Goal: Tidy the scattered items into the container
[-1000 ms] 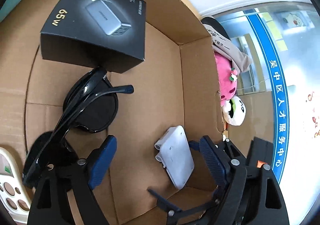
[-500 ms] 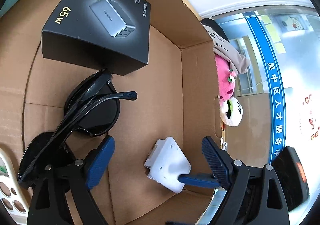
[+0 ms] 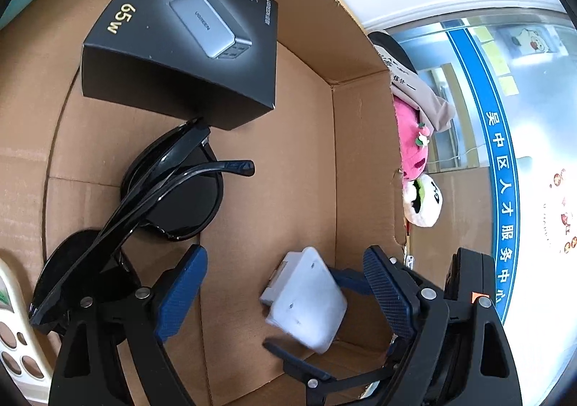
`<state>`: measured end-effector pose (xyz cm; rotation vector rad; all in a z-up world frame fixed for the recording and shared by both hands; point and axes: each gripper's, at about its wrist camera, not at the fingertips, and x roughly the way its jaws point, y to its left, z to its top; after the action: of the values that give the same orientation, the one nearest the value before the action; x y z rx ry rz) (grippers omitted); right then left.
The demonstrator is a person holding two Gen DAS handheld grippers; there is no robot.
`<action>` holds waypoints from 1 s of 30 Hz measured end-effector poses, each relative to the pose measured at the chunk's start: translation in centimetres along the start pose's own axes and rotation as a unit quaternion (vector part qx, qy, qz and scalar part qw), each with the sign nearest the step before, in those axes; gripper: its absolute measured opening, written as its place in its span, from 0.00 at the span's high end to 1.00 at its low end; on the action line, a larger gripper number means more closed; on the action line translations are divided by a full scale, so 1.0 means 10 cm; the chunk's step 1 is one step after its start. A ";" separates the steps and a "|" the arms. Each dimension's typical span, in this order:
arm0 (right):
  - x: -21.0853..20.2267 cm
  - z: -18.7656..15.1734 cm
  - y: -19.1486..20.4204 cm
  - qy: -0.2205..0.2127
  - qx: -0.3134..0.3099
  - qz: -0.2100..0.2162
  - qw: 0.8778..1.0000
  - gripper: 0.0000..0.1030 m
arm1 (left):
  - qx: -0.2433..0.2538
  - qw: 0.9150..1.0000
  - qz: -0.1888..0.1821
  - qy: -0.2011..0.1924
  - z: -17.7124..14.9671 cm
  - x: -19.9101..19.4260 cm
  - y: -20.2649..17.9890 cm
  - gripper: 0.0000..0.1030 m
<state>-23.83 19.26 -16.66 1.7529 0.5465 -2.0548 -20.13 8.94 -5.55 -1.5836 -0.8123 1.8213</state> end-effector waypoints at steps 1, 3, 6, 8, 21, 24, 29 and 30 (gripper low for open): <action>0.04 0.02 -0.02 -0.005 0.004 0.011 1.000 0.26 | 0.001 1.000 0.000 0.000 0.00 0.00 0.00 0.12; 0.11 0.08 -0.03 -0.017 0.005 0.035 0.999 0.37 | 0.000 1.000 0.001 -0.001 0.00 0.00 0.00 0.12; 0.26 0.22 -0.01 -0.030 0.001 0.041 0.999 0.37 | -0.007 1.000 -0.004 -0.004 0.00 -0.02 0.03 0.12; 0.36 0.30 -0.12 -0.043 0.021 0.045 0.998 0.37 | -0.010 1.000 -0.005 -0.006 0.00 -0.04 0.04 0.12; 0.45 0.78 -1.12 -0.189 0.194 0.091 0.958 0.37 | 0.023 0.999 -0.016 0.029 0.17 0.08 -0.34 0.18; 0.49 0.98 -1.29 -0.203 0.207 0.094 0.952 0.37 | 0.028 0.999 -0.007 0.046 0.27 0.19 -0.41 0.50; 0.34 0.50 -1.63 -0.202 0.240 0.107 0.943 0.37 | 0.043 0.997 0.001 0.058 0.49 0.31 -0.51 0.66; 0.39 0.55 -1.73 -0.202 0.248 0.112 0.941 0.37 | 0.042 0.997 0.003 0.060 0.55 0.34 -0.51 0.66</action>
<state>-38.13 30.95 -18.93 1.4659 -0.3085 -2.4209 -25.76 14.39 -3.24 -1.6250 -0.6681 1.7236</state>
